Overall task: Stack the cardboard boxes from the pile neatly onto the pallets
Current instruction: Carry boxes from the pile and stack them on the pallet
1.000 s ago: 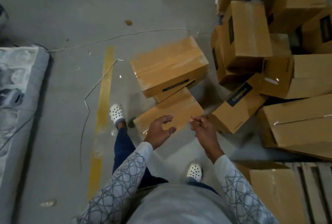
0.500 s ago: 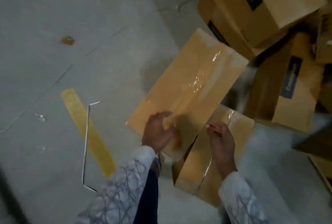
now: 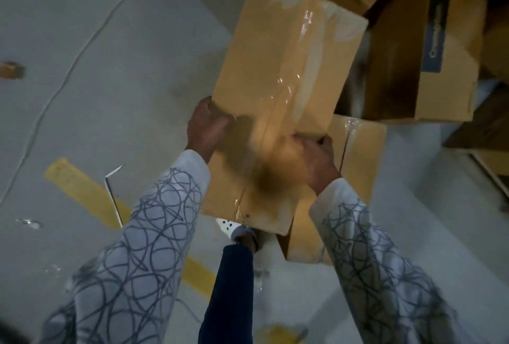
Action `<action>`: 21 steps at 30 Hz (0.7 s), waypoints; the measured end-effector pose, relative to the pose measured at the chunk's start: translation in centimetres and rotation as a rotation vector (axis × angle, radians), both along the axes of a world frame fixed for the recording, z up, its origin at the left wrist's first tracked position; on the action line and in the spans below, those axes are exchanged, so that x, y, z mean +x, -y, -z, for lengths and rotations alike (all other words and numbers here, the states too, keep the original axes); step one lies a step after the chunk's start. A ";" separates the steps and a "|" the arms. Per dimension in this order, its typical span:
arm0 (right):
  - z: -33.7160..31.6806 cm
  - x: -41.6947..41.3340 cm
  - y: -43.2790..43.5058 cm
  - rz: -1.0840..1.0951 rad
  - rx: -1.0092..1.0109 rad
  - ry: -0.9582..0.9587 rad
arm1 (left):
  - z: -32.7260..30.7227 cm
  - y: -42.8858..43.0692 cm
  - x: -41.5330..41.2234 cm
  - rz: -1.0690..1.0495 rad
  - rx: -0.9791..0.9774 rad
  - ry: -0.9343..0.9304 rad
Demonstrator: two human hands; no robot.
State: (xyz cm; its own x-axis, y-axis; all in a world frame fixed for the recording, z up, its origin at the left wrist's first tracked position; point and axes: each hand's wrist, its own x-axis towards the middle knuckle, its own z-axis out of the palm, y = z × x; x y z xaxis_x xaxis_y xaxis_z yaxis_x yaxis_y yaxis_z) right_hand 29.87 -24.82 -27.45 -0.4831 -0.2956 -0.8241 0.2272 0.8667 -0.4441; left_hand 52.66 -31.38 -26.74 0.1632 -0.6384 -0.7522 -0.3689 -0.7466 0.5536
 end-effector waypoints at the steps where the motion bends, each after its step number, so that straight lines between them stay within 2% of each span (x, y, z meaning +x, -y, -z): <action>1: -1.2 -0.1 -0.2 0.014 -0.009 0.033 | -1.0 0.0 -0.6 0.010 -0.012 0.017; 6: -8.9 -2.1 -2.9 0.172 -0.079 0.080 | -9.8 -1.5 -4.4 0.140 -0.140 0.097; 10: -17.2 -4.5 -9.0 0.261 -0.100 0.069 | -18.3 -4.4 -7.9 0.271 -0.230 0.159; 13: -23.8 -6.2 -15.2 0.281 -0.110 0.001 | -25.1 -8.4 -11.1 0.341 -0.302 0.186; 18: -34.2 -9.6 -29.0 0.253 -0.098 -0.267 | -36.0 -19.0 -18.2 0.534 -0.456 0.218; 21: -38.0 -12.1 -38.9 0.355 -0.092 -0.280 | -41.7 -27.0 -22.6 0.645 -0.573 0.217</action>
State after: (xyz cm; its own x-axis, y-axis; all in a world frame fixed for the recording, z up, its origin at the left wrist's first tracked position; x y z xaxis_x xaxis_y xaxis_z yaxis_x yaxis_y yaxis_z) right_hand 17.82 14.04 10.58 -0.7682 -0.1372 -0.6253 0.3631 0.7111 -0.6021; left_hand 30.09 -4.35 14.93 -0.2568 -0.9240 -0.2835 -0.7619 0.0130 0.6476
